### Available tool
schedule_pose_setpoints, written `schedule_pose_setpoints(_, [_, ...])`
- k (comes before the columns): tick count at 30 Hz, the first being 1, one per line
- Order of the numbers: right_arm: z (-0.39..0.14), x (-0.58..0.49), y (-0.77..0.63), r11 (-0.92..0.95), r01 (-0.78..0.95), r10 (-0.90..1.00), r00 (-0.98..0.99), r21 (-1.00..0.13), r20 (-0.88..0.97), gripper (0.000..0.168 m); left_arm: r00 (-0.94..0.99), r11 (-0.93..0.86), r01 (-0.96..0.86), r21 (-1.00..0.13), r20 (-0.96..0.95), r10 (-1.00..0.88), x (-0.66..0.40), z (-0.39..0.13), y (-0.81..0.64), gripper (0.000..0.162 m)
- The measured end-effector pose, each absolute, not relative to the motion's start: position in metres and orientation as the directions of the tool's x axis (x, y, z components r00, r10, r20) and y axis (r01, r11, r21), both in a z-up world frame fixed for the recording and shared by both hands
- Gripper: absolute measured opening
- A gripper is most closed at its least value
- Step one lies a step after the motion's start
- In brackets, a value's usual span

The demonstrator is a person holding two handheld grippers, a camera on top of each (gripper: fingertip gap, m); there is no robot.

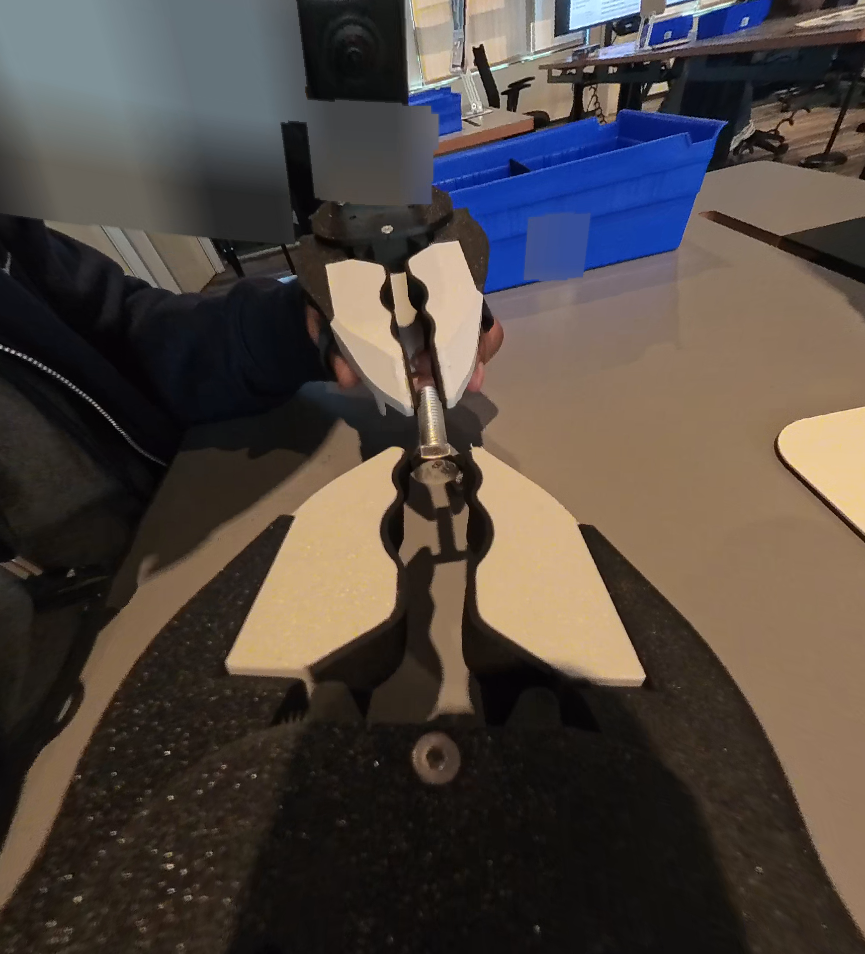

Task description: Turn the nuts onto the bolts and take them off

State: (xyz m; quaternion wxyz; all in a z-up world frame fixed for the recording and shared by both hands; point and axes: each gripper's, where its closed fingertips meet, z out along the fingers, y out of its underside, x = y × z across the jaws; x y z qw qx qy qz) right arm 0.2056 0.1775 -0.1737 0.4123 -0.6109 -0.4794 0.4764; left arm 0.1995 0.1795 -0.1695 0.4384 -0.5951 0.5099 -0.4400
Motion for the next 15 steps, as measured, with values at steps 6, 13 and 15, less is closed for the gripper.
schedule_pose_setpoints(6, [-0.165,0.205,0.178,-0.196,0.133,0.979,0.082,-0.971,-0.187,0.019,0.094,-0.120,-0.169,-0.978,0.105,-0.990,0.199,-0.162,0.180,0.009])
schedule_pose_setpoints(13, [-0.155,0.203,0.182,-0.098,0.077,0.988,0.130,-0.992,-0.088,0.025,0.092,-0.151,-0.109,-0.983,0.141,-0.986,0.196,-0.151,0.180,0.009])
schedule_pose_setpoints(15, [-0.153,0.203,0.183,-0.079,0.068,0.987,0.145,-0.995,-0.068,0.030,0.089,-0.162,-0.097,-0.982,0.154,-0.984,0.197,-0.150,0.180,0.009])
